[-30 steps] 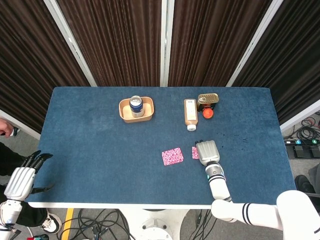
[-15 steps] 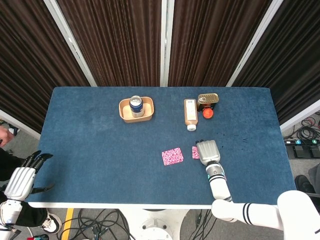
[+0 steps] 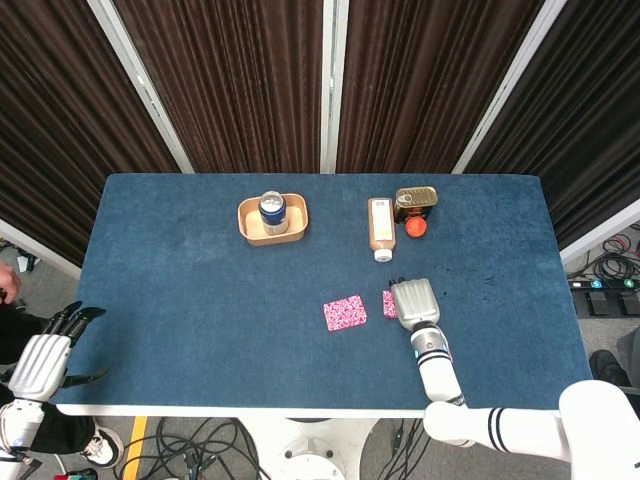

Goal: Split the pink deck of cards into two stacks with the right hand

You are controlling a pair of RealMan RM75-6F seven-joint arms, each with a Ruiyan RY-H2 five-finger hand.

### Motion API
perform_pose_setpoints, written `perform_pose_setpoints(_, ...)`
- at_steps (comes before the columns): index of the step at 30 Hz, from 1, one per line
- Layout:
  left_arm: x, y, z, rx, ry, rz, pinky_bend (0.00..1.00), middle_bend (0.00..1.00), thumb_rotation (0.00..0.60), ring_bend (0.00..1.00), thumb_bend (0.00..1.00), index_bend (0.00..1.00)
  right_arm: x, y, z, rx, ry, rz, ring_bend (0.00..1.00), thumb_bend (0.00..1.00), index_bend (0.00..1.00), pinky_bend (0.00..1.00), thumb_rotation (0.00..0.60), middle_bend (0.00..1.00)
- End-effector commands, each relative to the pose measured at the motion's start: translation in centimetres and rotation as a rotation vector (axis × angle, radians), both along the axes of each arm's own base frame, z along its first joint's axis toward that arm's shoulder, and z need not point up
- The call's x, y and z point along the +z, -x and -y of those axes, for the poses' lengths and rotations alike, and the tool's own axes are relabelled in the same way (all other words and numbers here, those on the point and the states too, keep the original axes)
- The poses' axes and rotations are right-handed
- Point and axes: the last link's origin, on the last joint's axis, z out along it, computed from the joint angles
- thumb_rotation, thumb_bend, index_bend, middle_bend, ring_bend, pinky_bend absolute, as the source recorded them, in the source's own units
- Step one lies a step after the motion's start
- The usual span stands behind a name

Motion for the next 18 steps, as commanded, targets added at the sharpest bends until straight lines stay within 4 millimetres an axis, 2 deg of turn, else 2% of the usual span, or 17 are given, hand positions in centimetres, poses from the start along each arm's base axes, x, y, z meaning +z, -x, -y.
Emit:
perform_pose_setpoints(1, 0.0, 0.0, 0.0, 0.001, -0.001, 0.000, 0.16, 0.16, 0.600, 0.07, 0.00, 0.17, 0.4, -0.6, -0.5, 0.028, -0.002, 0.000, 0.70, 0.20, 0.36, 0.82, 0.600, 0.37)
perform_pose_setpoints(6, -0.1, 0.0, 0.0, 0.000, 0.001, -0.001, 0.16, 0.16, 0.600, 0.07, 0.00, 0.17, 0.9, -1.6, -2.3, 0.079, -0.016, 0.001, 0.70, 0.20, 0.37, 0.82, 0.600, 0.38)
perform_pose_setpoints(13, -0.1, -0.1, 0.0, -0.003, 0.003, -0.003, 0.16, 0.16, 0.600, 0.07, 0.00, 0.17, 1.0, -1.7, -6.0, 0.132, -0.074, -0.014, 0.70, 0.20, 0.38, 0.82, 0.600, 0.38)
perform_pose_setpoints(18, -0.1, -0.1, 0.0, -0.004, 0.001, -0.003, 0.16, 0.16, 0.600, 0.07, 0.00, 0.17, 0.5, -1.5, -7.5, 0.150, -0.108, -0.019, 0.70, 0.20, 0.38, 0.82, 0.600, 0.38)
